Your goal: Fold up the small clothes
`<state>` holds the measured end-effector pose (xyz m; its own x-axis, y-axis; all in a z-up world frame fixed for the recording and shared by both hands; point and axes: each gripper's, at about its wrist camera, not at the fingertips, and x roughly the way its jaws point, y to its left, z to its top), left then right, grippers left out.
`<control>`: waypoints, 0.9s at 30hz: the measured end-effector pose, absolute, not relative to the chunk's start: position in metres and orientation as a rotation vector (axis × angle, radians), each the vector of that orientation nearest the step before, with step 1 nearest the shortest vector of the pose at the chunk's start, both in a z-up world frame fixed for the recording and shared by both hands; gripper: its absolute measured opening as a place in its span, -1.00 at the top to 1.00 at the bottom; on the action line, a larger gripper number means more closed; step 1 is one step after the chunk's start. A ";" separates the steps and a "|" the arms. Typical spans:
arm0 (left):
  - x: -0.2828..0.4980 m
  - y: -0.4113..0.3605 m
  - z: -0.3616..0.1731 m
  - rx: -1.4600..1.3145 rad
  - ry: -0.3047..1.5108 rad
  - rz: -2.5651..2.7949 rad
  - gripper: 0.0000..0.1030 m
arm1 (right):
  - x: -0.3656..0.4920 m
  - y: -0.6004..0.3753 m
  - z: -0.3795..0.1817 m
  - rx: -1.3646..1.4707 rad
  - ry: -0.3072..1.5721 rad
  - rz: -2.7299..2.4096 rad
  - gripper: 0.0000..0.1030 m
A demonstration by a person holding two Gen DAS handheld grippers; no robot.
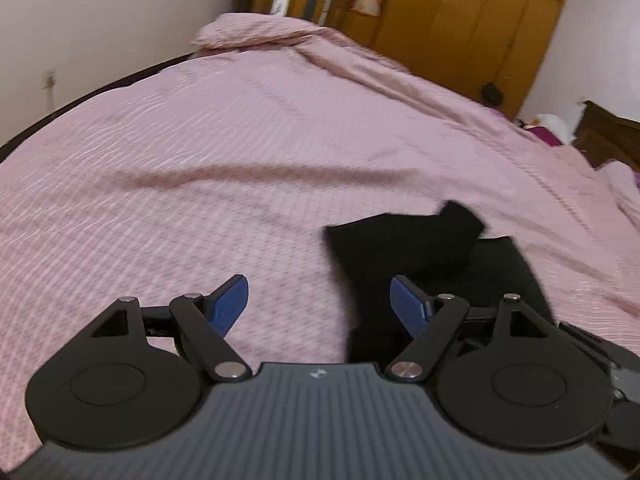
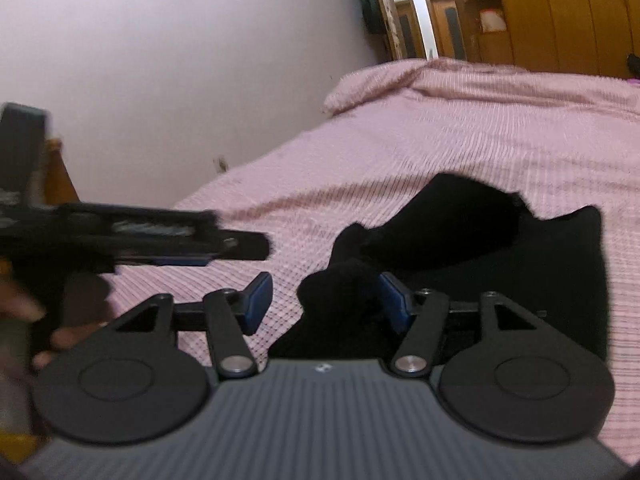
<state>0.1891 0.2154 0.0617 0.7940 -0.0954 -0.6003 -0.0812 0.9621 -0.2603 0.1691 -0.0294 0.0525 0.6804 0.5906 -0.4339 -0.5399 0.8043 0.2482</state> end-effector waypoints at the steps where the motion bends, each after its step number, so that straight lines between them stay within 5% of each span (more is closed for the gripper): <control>1: 0.193 0.210 0.064 -0.278 0.652 -0.028 -0.59 | 0.166 -0.036 0.057 0.109 0.510 0.627 -0.19; 16: 0.252 0.145 0.021 -0.222 0.713 -0.141 -0.55 | 0.165 -0.126 0.045 0.151 0.474 0.248 -0.19; 19: 0.249 0.143 0.010 -0.219 0.698 -0.134 -0.33 | 0.171 -0.129 0.031 0.180 0.510 0.231 -0.19; 22: 0.246 0.144 0.006 -0.217 0.665 -0.112 0.34 | 0.177 -0.130 0.018 0.211 0.542 0.234 -0.19; 27: 0.223 0.153 0.032 -0.257 0.516 -0.083 0.68 | 0.174 -0.123 0.017 0.252 0.551 0.275 -0.20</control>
